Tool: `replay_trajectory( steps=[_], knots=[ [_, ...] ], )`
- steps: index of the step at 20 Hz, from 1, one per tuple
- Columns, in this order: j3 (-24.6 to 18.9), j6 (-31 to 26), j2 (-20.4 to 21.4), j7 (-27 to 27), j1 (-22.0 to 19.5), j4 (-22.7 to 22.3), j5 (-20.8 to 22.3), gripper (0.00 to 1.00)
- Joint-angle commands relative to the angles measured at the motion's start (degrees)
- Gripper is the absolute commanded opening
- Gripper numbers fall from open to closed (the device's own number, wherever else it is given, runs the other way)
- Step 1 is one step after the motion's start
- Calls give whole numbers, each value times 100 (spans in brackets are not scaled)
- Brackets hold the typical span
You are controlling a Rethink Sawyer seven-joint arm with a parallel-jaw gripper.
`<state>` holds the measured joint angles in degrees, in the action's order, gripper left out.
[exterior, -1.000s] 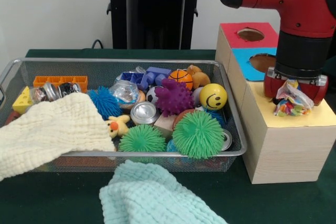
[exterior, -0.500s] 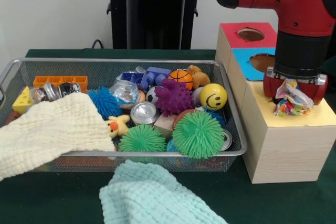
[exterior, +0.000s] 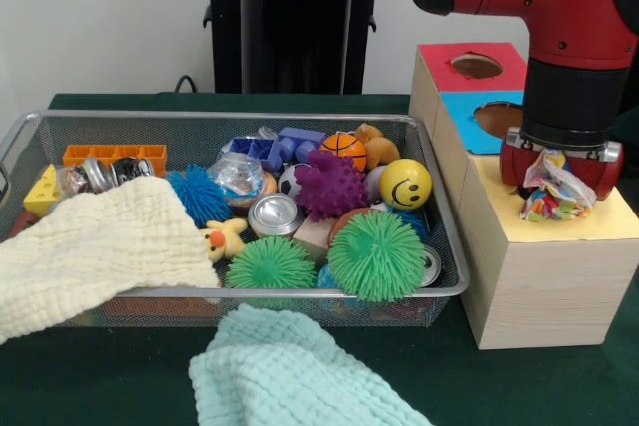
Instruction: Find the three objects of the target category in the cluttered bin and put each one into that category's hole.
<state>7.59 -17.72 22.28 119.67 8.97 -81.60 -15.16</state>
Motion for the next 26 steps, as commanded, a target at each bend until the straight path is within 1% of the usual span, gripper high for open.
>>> replay_trajectory(
  steps=[1, 2, 4, 10, 11, 14, 17, 21, 23, 26],
  knots=[
    [-636, 1179, -1774, 1065, -118, -751, 164, 0],
    [-685, 1331, -1791, 1079, -162, -772, 191, 0],
    [-559, 1420, -1801, 1208, -47, -751, 139, 0],
    [-346, 686, -1764, 1053, 82, -567, 27, 0],
    [-338, 542, -1753, 1003, 77, -543, 10, 100],
    [-432, 402, -1708, 943, -24, -564, -19, 100],
    [-270, 152, -1702, 982, 81, -458, -63, 100],
    [-153, -184, -1674, 1124, 144, -385, -234, 100],
    [-254, -176, -1608, 1048, 62, -443, -242, 100],
    [-194, -260, -1601, 1015, 110, -392, -235, 100]
  ],
)
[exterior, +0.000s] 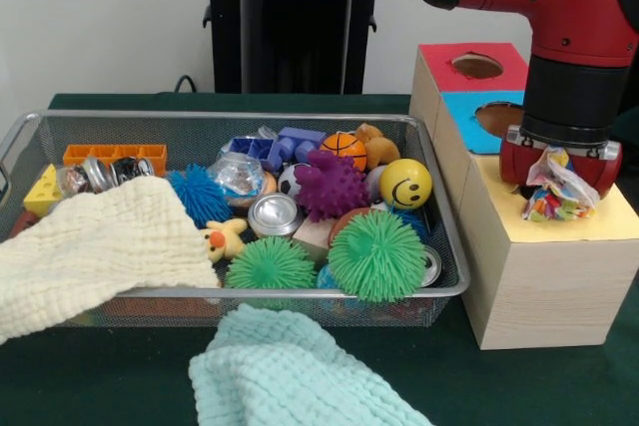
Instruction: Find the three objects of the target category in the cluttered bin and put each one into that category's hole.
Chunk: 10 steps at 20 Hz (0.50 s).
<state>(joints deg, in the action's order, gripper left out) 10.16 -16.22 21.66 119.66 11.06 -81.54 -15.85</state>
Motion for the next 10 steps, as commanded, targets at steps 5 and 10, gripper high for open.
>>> replay_trajectory(
  steps=[5, 10],
  knots=[
    [-364, -496, -1536, 1118, -36, -360, -244, 100],
    [-372, -417, -1452, 1145, -17, -431, -359, 0]
  ],
)
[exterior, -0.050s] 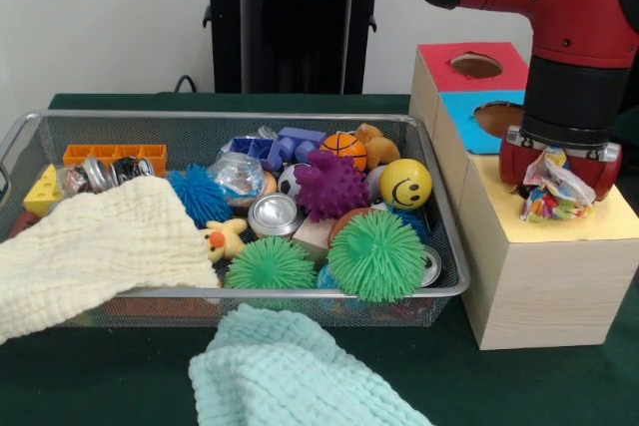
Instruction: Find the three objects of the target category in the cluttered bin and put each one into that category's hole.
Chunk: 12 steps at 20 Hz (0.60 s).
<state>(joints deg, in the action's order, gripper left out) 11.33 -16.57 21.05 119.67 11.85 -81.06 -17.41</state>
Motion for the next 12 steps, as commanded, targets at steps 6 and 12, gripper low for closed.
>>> replay_trajectory(
  steps=[6, 12],
  knots=[
    [-346, -588, -1145, 1088, -1, -549, -216, 0],
    [-341, -709, -838, 1044, -16, -716, -235, 0]
  ],
)
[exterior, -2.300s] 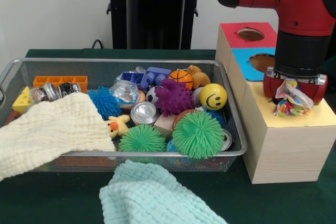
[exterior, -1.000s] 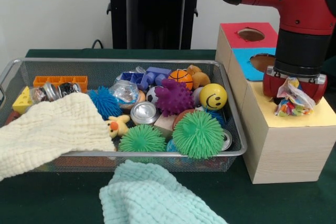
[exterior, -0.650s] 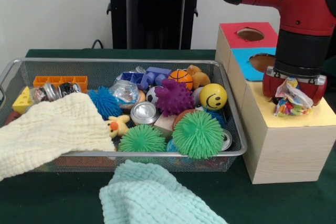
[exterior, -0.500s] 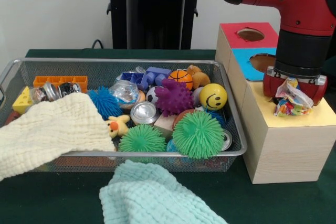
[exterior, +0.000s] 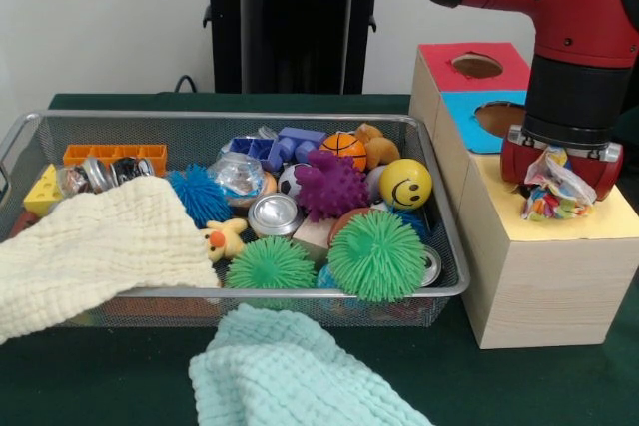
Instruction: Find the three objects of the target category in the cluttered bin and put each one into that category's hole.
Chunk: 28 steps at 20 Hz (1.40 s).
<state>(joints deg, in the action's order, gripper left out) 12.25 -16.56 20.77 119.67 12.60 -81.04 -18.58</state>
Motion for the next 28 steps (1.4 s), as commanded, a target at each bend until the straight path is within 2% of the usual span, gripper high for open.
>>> replay_trajectory(
  steps=[1, 7, 14, 20, 21, 28],
  knots=[
    [-425, -696, -761, 1044, -92, -752, -115, 0],
    [-133, -734, -541, 892, 34, -792, 110, 0],
    [-154, -954, -32, 627, -71, -1011, 224, 0],
    [-148, -1214, -26, 533, -86, -948, 260, 0],
    [-135, -1231, -27, 548, -74, -950, 264, 100],
    [-198, -1290, -8, 528, -123, -939, 248, 100]
  ],
)
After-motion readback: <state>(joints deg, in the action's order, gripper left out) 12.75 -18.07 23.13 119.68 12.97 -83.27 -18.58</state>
